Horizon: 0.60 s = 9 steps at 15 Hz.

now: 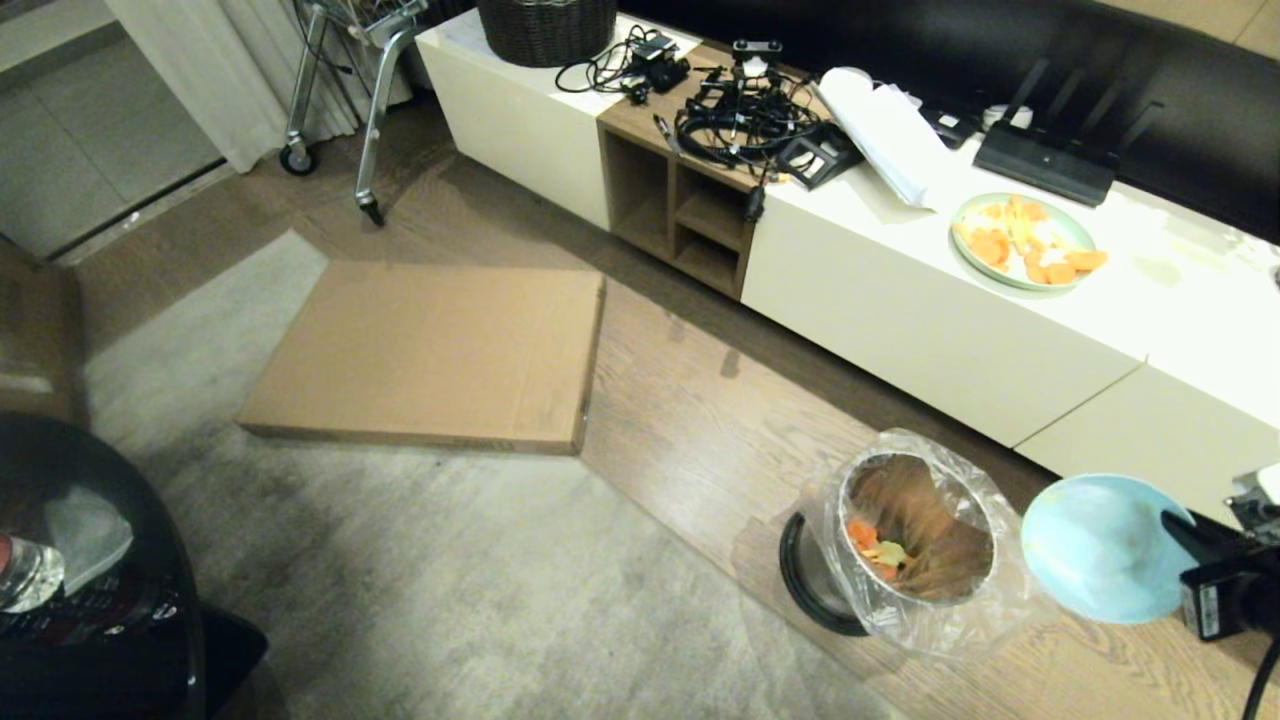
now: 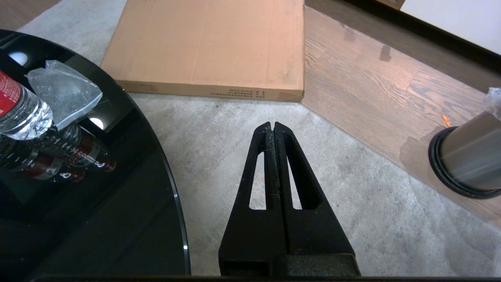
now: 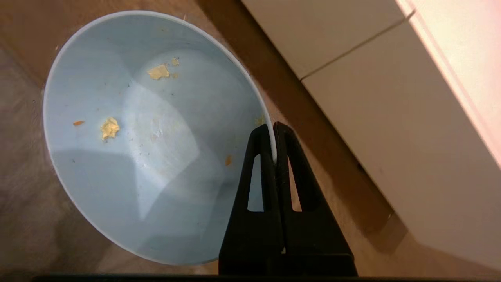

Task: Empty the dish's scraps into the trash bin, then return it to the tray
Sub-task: Put the bowl back to the table

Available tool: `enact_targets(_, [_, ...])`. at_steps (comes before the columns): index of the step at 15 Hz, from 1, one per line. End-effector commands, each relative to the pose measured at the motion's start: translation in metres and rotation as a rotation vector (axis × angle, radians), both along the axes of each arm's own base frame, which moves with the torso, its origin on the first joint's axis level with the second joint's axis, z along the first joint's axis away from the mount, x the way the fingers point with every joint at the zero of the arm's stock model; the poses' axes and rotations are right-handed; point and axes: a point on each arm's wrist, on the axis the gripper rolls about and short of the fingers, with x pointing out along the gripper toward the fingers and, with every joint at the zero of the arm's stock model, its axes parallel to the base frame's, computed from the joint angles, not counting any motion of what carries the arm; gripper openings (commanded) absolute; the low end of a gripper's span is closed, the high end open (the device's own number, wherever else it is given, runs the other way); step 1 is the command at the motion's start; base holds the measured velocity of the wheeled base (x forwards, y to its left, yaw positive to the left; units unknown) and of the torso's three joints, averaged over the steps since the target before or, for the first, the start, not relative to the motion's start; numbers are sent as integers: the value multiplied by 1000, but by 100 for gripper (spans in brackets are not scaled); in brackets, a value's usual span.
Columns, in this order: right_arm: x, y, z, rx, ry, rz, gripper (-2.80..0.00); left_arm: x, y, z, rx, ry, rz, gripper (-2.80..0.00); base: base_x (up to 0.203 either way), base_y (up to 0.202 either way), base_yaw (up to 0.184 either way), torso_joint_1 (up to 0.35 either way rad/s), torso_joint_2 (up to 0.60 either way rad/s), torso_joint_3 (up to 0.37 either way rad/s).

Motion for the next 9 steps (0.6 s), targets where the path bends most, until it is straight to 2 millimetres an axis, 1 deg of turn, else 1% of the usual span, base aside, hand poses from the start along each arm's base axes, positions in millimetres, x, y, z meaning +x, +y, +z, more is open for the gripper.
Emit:
enact_targets(1, [-26,6,5,24,33,-8,-280,0,0,0,0,-1,0,-280,0,0,0,0,0,0])
enact_targets(5, [-73,16,3,85,71,-26,-280,0,0,0,0,-1,0,-280,0,0,0,0,0,0])
enact_targets(9, [-120,26,-9,125,39,-38,-280,0,0,0,0,-1,0,-280,0,0,0,0,0,0])
